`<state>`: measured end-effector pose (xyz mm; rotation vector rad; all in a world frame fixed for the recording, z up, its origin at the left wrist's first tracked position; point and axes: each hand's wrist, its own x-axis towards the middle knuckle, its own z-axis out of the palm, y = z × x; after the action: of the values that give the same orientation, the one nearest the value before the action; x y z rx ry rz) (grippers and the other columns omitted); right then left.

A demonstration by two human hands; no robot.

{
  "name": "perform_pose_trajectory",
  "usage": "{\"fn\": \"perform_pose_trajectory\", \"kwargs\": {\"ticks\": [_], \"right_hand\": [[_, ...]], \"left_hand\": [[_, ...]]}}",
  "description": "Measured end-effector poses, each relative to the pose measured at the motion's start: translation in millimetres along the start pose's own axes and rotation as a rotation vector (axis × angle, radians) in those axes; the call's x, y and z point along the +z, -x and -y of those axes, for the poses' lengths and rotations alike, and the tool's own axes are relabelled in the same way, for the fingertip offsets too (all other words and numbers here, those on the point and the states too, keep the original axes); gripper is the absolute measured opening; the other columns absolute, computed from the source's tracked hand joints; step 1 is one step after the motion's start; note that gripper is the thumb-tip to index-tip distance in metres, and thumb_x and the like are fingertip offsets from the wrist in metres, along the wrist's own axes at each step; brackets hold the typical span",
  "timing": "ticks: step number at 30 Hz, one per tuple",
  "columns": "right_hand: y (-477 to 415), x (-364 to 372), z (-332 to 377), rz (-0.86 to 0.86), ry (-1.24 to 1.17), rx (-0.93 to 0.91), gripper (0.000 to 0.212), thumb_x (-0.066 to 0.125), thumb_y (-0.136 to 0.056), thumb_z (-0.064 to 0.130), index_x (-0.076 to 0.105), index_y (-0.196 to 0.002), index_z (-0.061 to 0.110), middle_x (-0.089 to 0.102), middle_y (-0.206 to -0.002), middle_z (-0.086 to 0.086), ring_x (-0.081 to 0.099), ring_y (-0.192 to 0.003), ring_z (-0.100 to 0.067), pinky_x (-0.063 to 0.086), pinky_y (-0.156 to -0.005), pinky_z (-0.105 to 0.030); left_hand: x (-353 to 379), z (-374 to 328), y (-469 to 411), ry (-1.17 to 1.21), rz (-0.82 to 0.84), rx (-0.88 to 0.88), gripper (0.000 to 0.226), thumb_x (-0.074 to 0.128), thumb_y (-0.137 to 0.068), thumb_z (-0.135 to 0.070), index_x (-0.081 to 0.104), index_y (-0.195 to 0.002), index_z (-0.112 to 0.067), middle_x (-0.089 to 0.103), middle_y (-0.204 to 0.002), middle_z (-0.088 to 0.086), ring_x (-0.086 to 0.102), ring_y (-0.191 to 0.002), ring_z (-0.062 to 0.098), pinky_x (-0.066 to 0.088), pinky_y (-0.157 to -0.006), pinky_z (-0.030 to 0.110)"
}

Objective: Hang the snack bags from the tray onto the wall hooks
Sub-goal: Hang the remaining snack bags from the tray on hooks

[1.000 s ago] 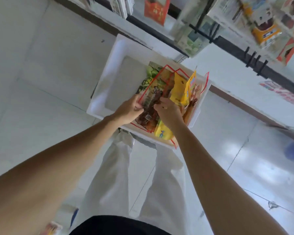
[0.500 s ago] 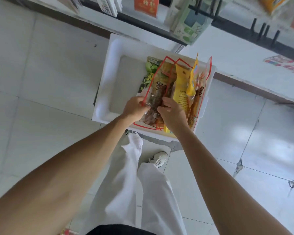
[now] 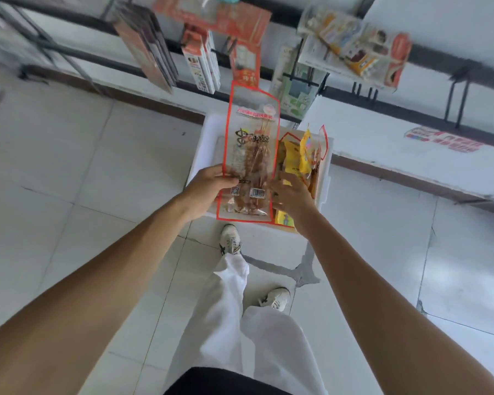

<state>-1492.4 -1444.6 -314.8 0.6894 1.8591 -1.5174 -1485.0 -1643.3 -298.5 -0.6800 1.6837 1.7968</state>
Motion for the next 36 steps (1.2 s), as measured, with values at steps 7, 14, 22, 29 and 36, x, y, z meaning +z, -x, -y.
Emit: {"fn": "perform_pose_trajectory", "kwargs": {"ticks": [7, 14, 22, 29, 36], "right_hand": [[79.2, -32.1, 54.1, 0.070, -0.248, -0.201, 0.015, 0.060, -0.094, 0.005, 0.062, -0.108, 0.011, 0.059, -0.097, -0.018, 0.054, -0.085, -0.032, 0.050, -0.076, -0.051], [162.8, -97.2, 111.0, -0.020, -0.263, -0.536, 0.017, 0.058, -0.098, 0.006, 0.055, -0.115, 0.007, 0.070, -0.093, -0.012, 0.069, -0.074, -0.023, 0.060, -0.060, -0.038], [250.5, -149.1, 137.8, -0.291, -0.257, -0.816, 0.014, 0.059, -0.097, 0.010, 0.058, -0.111, 0.012, 0.075, -0.096, -0.011, 0.073, -0.087, -0.032, 0.062, -0.068, -0.044], [297.6, -155.9, 157.4, -0.435, -0.072, -1.054, 0.026, 0.065, -0.093, 0.018, 0.071, -0.118, 0.020, 0.075, -0.104, 0.005, 0.072, -0.090, -0.008, 0.060, -0.078, -0.033], [307.6, -162.8, 188.3, -0.459, 0.144, -1.159, 0.027, 0.065, -0.093, 0.022, 0.070, -0.120, 0.023, 0.065, -0.113, 0.012, 0.067, -0.100, -0.010, 0.058, -0.079, -0.031]], "left_hand": [[26.6, -65.2, 64.5, -0.096, 0.082, 0.137, 0.017, 0.062, -0.089, 0.000, 0.067, -0.088, -0.016, 0.075, -0.088, 0.000, 0.070, -0.089, 0.021, 0.055, -0.086, 0.038], [65.4, -133.2, 120.0, -0.301, 0.029, 0.349, 0.036, 0.069, -0.091, -0.020, 0.057, -0.125, -0.020, 0.071, -0.108, 0.001, 0.070, -0.093, 0.018, 0.056, -0.082, 0.034], [158.9, -198.3, 199.8, -0.467, 0.073, 0.752, 0.042, 0.065, -0.094, -0.021, 0.052, -0.134, -0.020, 0.060, -0.125, -0.005, 0.060, -0.097, -0.003, 0.053, -0.080, 0.015], [211.1, -222.6, 253.2, -0.066, 0.224, 0.796, 0.035, 0.072, -0.089, -0.021, 0.059, -0.122, -0.025, 0.068, -0.117, -0.003, 0.070, -0.101, 0.018, 0.059, -0.085, 0.046], [204.0, -265.3, 250.5, 0.036, 0.229, 0.810, 0.017, 0.062, -0.093, -0.004, 0.064, -0.108, -0.013, 0.069, -0.094, 0.011, 0.069, -0.083, 0.024, 0.059, -0.077, 0.047]]}}
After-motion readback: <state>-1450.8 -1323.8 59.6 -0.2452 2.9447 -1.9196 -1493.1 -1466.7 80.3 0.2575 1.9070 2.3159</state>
